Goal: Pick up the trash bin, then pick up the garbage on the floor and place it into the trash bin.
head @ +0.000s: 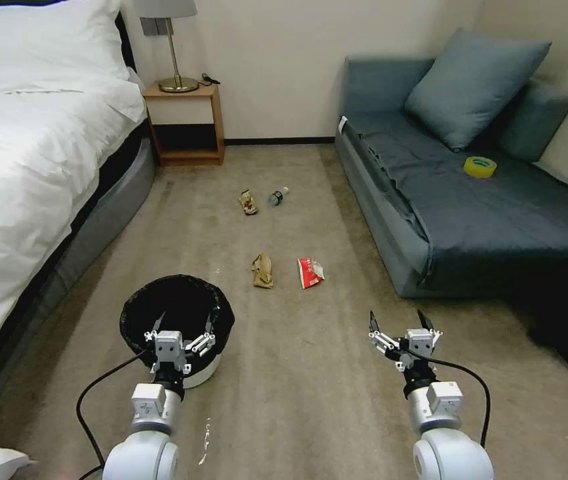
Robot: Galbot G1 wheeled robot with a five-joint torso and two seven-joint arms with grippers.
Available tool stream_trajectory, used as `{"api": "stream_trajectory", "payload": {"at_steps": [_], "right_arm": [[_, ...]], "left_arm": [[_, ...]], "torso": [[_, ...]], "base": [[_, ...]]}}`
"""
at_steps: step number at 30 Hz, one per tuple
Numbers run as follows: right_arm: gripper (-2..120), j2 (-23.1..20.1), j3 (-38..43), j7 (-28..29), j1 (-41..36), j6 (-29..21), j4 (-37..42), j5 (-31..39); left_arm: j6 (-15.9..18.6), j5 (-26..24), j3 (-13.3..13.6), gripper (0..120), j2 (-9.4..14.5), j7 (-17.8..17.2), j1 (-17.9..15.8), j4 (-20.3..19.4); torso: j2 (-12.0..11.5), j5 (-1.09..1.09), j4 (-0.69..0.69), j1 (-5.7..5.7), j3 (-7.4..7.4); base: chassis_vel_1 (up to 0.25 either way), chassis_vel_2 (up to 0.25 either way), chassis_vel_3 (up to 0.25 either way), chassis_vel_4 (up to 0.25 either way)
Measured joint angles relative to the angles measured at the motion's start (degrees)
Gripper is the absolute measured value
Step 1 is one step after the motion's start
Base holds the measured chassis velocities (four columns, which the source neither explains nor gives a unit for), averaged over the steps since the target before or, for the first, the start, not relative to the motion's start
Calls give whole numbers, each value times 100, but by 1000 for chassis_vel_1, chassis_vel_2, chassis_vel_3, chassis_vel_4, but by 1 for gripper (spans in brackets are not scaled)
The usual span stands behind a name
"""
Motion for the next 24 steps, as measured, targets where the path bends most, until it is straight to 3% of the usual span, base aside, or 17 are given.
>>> {"api": "stream_trajectory", "payload": {"at_steps": [24], "right_arm": [[100,0,0,0,0,0,0,0]], "left_arm": [[0,0,0,100,0,0,0,0]], "torso": [[0,0,0,0,0]], "base": [[0,0,0,0]]}}
